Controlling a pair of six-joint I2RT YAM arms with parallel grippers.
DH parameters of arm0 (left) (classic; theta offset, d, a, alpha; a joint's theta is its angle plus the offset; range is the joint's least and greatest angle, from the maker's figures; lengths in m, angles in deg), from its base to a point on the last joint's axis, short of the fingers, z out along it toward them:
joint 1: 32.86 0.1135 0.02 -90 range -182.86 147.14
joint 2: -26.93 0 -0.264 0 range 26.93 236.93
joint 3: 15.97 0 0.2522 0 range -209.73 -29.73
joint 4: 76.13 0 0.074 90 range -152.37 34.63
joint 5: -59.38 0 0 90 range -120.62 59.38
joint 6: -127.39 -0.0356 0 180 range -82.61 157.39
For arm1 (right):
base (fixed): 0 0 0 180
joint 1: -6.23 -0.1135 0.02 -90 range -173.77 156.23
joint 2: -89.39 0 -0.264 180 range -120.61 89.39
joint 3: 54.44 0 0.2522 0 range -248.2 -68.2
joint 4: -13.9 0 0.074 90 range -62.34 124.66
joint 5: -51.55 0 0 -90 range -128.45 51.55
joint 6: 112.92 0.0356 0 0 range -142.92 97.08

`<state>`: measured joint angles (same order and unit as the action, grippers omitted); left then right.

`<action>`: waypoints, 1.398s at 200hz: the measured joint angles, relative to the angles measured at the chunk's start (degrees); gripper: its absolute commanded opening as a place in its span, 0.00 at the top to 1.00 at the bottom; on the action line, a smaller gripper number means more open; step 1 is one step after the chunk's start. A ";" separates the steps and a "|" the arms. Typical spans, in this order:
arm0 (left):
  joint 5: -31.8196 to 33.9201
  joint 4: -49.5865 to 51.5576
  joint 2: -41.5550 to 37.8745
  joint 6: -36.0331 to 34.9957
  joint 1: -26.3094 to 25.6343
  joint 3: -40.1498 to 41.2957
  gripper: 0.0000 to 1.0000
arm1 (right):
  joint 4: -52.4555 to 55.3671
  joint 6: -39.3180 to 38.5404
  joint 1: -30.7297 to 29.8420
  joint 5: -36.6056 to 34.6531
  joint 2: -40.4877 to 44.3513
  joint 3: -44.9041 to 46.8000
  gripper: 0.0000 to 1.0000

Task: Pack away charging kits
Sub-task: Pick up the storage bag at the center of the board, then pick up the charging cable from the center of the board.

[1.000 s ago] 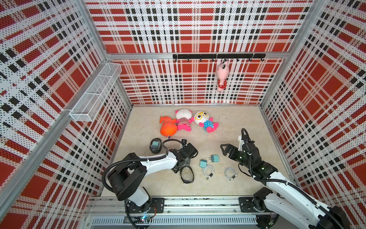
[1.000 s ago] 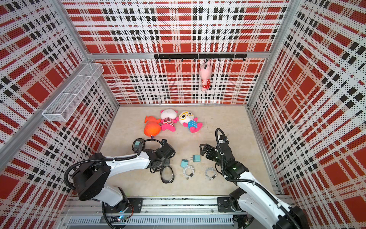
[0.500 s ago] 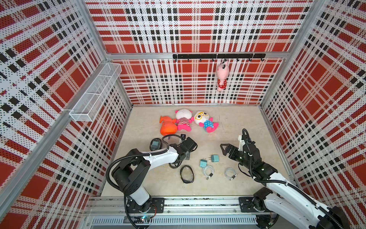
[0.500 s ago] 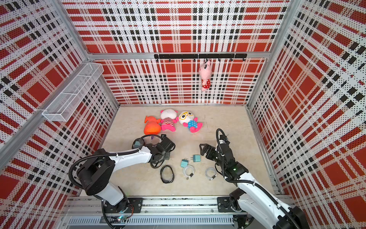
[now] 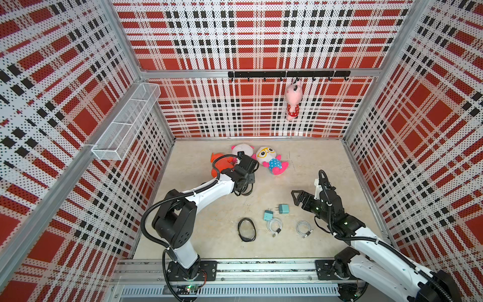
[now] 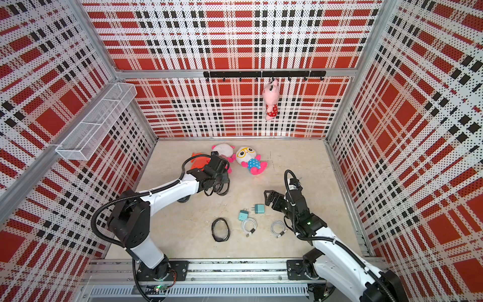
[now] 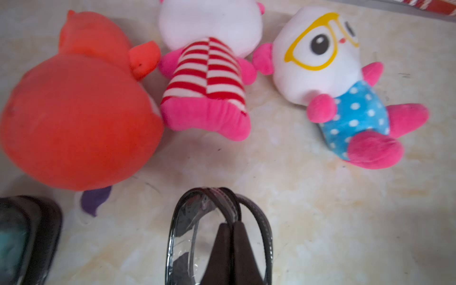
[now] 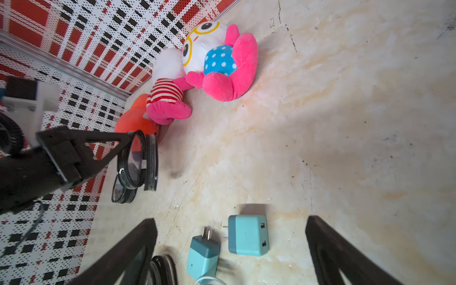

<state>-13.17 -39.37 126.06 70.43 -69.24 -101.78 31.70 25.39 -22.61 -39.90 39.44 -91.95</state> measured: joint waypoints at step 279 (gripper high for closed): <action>8.09 -1.40 -4.57 4.00 -3.52 3.93 1.00 | 31.21 23.71 -15.30 -9.79 -0.13 3.48 0.30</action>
<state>-5.08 -40.77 121.49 74.43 -72.76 -97.85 62.91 49.11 -37.91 -49.69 39.30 -88.47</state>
